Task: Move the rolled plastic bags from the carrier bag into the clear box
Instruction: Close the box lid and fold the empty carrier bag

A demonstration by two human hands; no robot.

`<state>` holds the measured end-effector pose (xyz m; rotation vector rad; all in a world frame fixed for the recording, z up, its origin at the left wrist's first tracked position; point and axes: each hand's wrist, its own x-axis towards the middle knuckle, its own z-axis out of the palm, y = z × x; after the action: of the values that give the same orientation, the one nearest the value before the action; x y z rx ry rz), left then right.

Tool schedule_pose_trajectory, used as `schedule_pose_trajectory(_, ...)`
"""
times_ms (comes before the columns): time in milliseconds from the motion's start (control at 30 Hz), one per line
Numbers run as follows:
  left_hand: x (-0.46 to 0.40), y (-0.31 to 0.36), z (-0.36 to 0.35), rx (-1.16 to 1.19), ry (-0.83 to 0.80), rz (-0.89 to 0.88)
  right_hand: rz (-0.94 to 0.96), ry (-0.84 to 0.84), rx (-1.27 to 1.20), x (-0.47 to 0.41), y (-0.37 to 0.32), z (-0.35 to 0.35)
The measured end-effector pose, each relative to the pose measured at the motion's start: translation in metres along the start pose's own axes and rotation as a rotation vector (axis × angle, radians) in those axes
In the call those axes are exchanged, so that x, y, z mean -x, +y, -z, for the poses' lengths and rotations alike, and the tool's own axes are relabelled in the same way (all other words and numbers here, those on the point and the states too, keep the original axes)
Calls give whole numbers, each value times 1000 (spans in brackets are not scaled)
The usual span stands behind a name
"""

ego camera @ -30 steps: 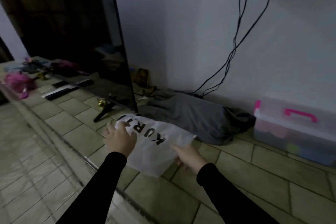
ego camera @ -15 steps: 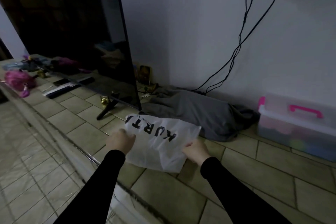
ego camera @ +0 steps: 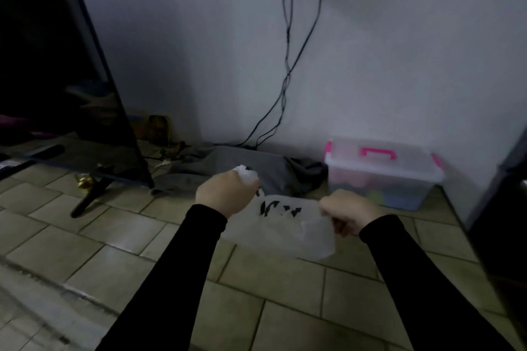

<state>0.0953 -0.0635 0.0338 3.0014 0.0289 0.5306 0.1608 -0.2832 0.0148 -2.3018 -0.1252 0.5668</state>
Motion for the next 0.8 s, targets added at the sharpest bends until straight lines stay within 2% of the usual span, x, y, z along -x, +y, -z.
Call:
schedule_pose_trajectory(67,-9,17,-11,43,41,-62,-16,83,11,4,19,21)
schedule_pose_trajectory(100,-10,27,-15,155,16,-42,-23,124,11,5,28,30)
schedule_pose_trajectory(133,-11,41,-15,313,-40,18,-25,162,3,4,39,38)
schedule_pose_trajectory(167,-17,51,-20,384,-36,111,-32,201,2,5,50,45)
schedule_pose_trajectory(233,-25,64,-36,468,-162,254,-70,290,26,12,73,59)
schedule_pose_trajectory(333,-20,81,-53,632,-207,188,-102,464,45,24,109,69)
schedule_pose_trajectory(433,-15,87,-82,604,-156,274,-178,627,-34,33,140,76)
schedule_pose_trajectory(500,-7,87,-105,526,-136,321,-235,646,-97,34,158,73)
schedule_pose_trajectory(600,5,90,-126,407,-157,362,-219,670,-120,35,166,64)
schedule_pose_trajectory(800,5,106,-127,318,-277,439,-226,383,67,36,148,36)
